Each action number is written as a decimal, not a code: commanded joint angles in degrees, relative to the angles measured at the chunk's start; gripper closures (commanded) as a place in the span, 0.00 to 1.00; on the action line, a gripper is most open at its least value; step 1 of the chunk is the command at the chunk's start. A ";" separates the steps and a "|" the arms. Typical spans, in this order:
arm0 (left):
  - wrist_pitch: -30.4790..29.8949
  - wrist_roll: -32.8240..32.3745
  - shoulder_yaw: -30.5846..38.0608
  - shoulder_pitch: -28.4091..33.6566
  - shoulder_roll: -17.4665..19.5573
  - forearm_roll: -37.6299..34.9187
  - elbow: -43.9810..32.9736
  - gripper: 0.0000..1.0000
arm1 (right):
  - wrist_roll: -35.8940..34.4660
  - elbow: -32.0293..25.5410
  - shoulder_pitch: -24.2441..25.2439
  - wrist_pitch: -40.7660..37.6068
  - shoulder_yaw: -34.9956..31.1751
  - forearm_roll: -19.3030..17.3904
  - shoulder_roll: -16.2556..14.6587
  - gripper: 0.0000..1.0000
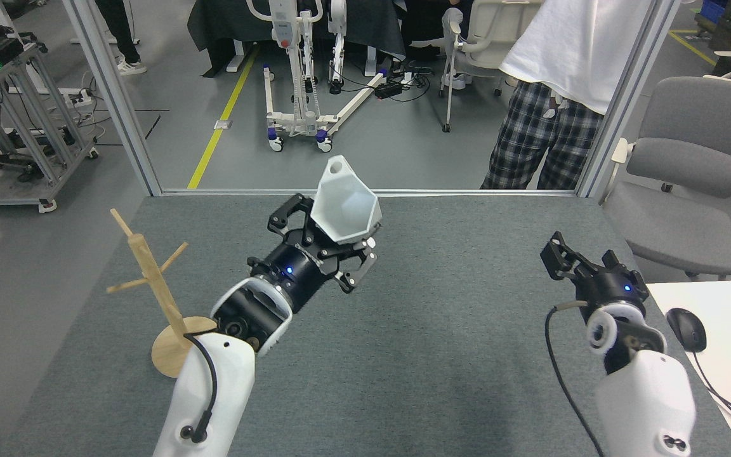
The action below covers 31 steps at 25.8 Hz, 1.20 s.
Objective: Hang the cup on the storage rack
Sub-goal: 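Lift the cup with the left gripper and swing it outward, retract right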
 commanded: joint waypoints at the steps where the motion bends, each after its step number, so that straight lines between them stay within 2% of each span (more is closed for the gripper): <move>1: -3.12 -0.77 5.45 -4.21 2.13 0.04 -0.13 1.00 | 0.29 5.99 1.85 -17.55 -4.56 -5.18 -4.42 0.02; 4: -6.81 -1.74 10.99 -6.23 3.98 0.13 -0.21 1.00 | 0.20 6.26 4.93 -23.00 -4.73 -5.00 -4.60 0.02; 8: -11.47 -1.83 18.37 -7.90 7.41 0.31 -0.30 1.00 | -0.06 6.26 6.25 -22.56 -5.52 -4.48 -4.59 0.02; 13: -16.57 -1.74 26.73 -8.07 14.35 4.61 -0.30 1.00 | -2.61 6.35 7.13 -22.21 -5.52 -4.39 -4.51 0.02; 15: -16.92 -1.39 28.13 -7.81 18.48 6.46 -0.13 1.00 | -2.88 6.35 7.22 -22.21 -5.52 -4.39 -4.51 0.02; 18: -16.92 -0.60 30.07 -7.46 22.53 8.92 1.28 1.00 | -2.96 6.35 7.39 -22.21 -5.52 -4.39 -4.42 0.01; 22: -17.01 2.21 31.47 -6.14 25.25 9.10 4.27 1.00 | -2.96 6.52 8.18 -21.07 -5.44 -4.12 -4.33 0.01; 27: -16.83 5.38 33.58 -0.69 27.01 8.92 4.36 1.00 | -3.49 6.52 9.15 -18.70 -5.26 1.68 -3.98 0.02; 31: -16.75 7.49 36.13 3.09 28.15 8.66 4.27 1.00 | -6.30 6.52 9.24 -12.81 -4.38 4.23 -3.10 0.02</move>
